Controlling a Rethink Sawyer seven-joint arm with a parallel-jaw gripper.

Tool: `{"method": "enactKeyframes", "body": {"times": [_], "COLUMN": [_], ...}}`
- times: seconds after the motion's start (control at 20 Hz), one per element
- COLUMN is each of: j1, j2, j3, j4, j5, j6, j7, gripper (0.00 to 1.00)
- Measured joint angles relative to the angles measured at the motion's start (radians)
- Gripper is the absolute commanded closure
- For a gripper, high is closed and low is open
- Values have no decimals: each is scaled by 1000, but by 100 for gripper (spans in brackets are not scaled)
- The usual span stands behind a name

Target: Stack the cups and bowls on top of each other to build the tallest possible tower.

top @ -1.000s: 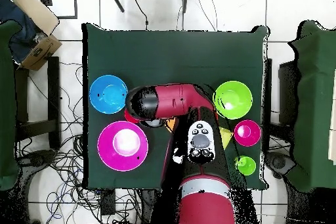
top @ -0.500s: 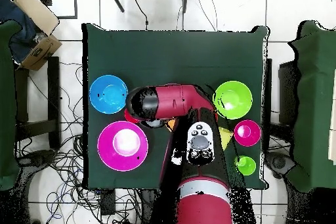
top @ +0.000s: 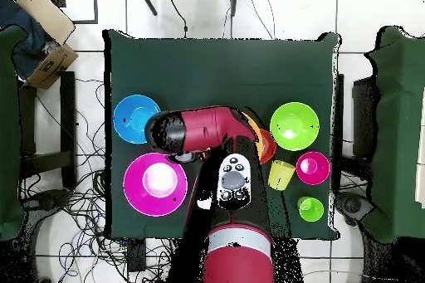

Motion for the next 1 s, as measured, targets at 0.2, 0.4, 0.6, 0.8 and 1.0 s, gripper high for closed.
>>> {"method": "enactKeyframes", "body": {"times": [0.2,0.4,0.6,0.8,1.0], "j1": [10,10,5,-6,-21], "j2": [3,4,5,12,30], "j3": [-4,-4,-3,-1,3], "j4": [-1,-3,-4,-5,-10], "j5": [2,2,4,18,25], "j6": [0,1,6,6,6], "j7": [0,0,0,0,0], "gripper": [100,100,100,100,100]}}
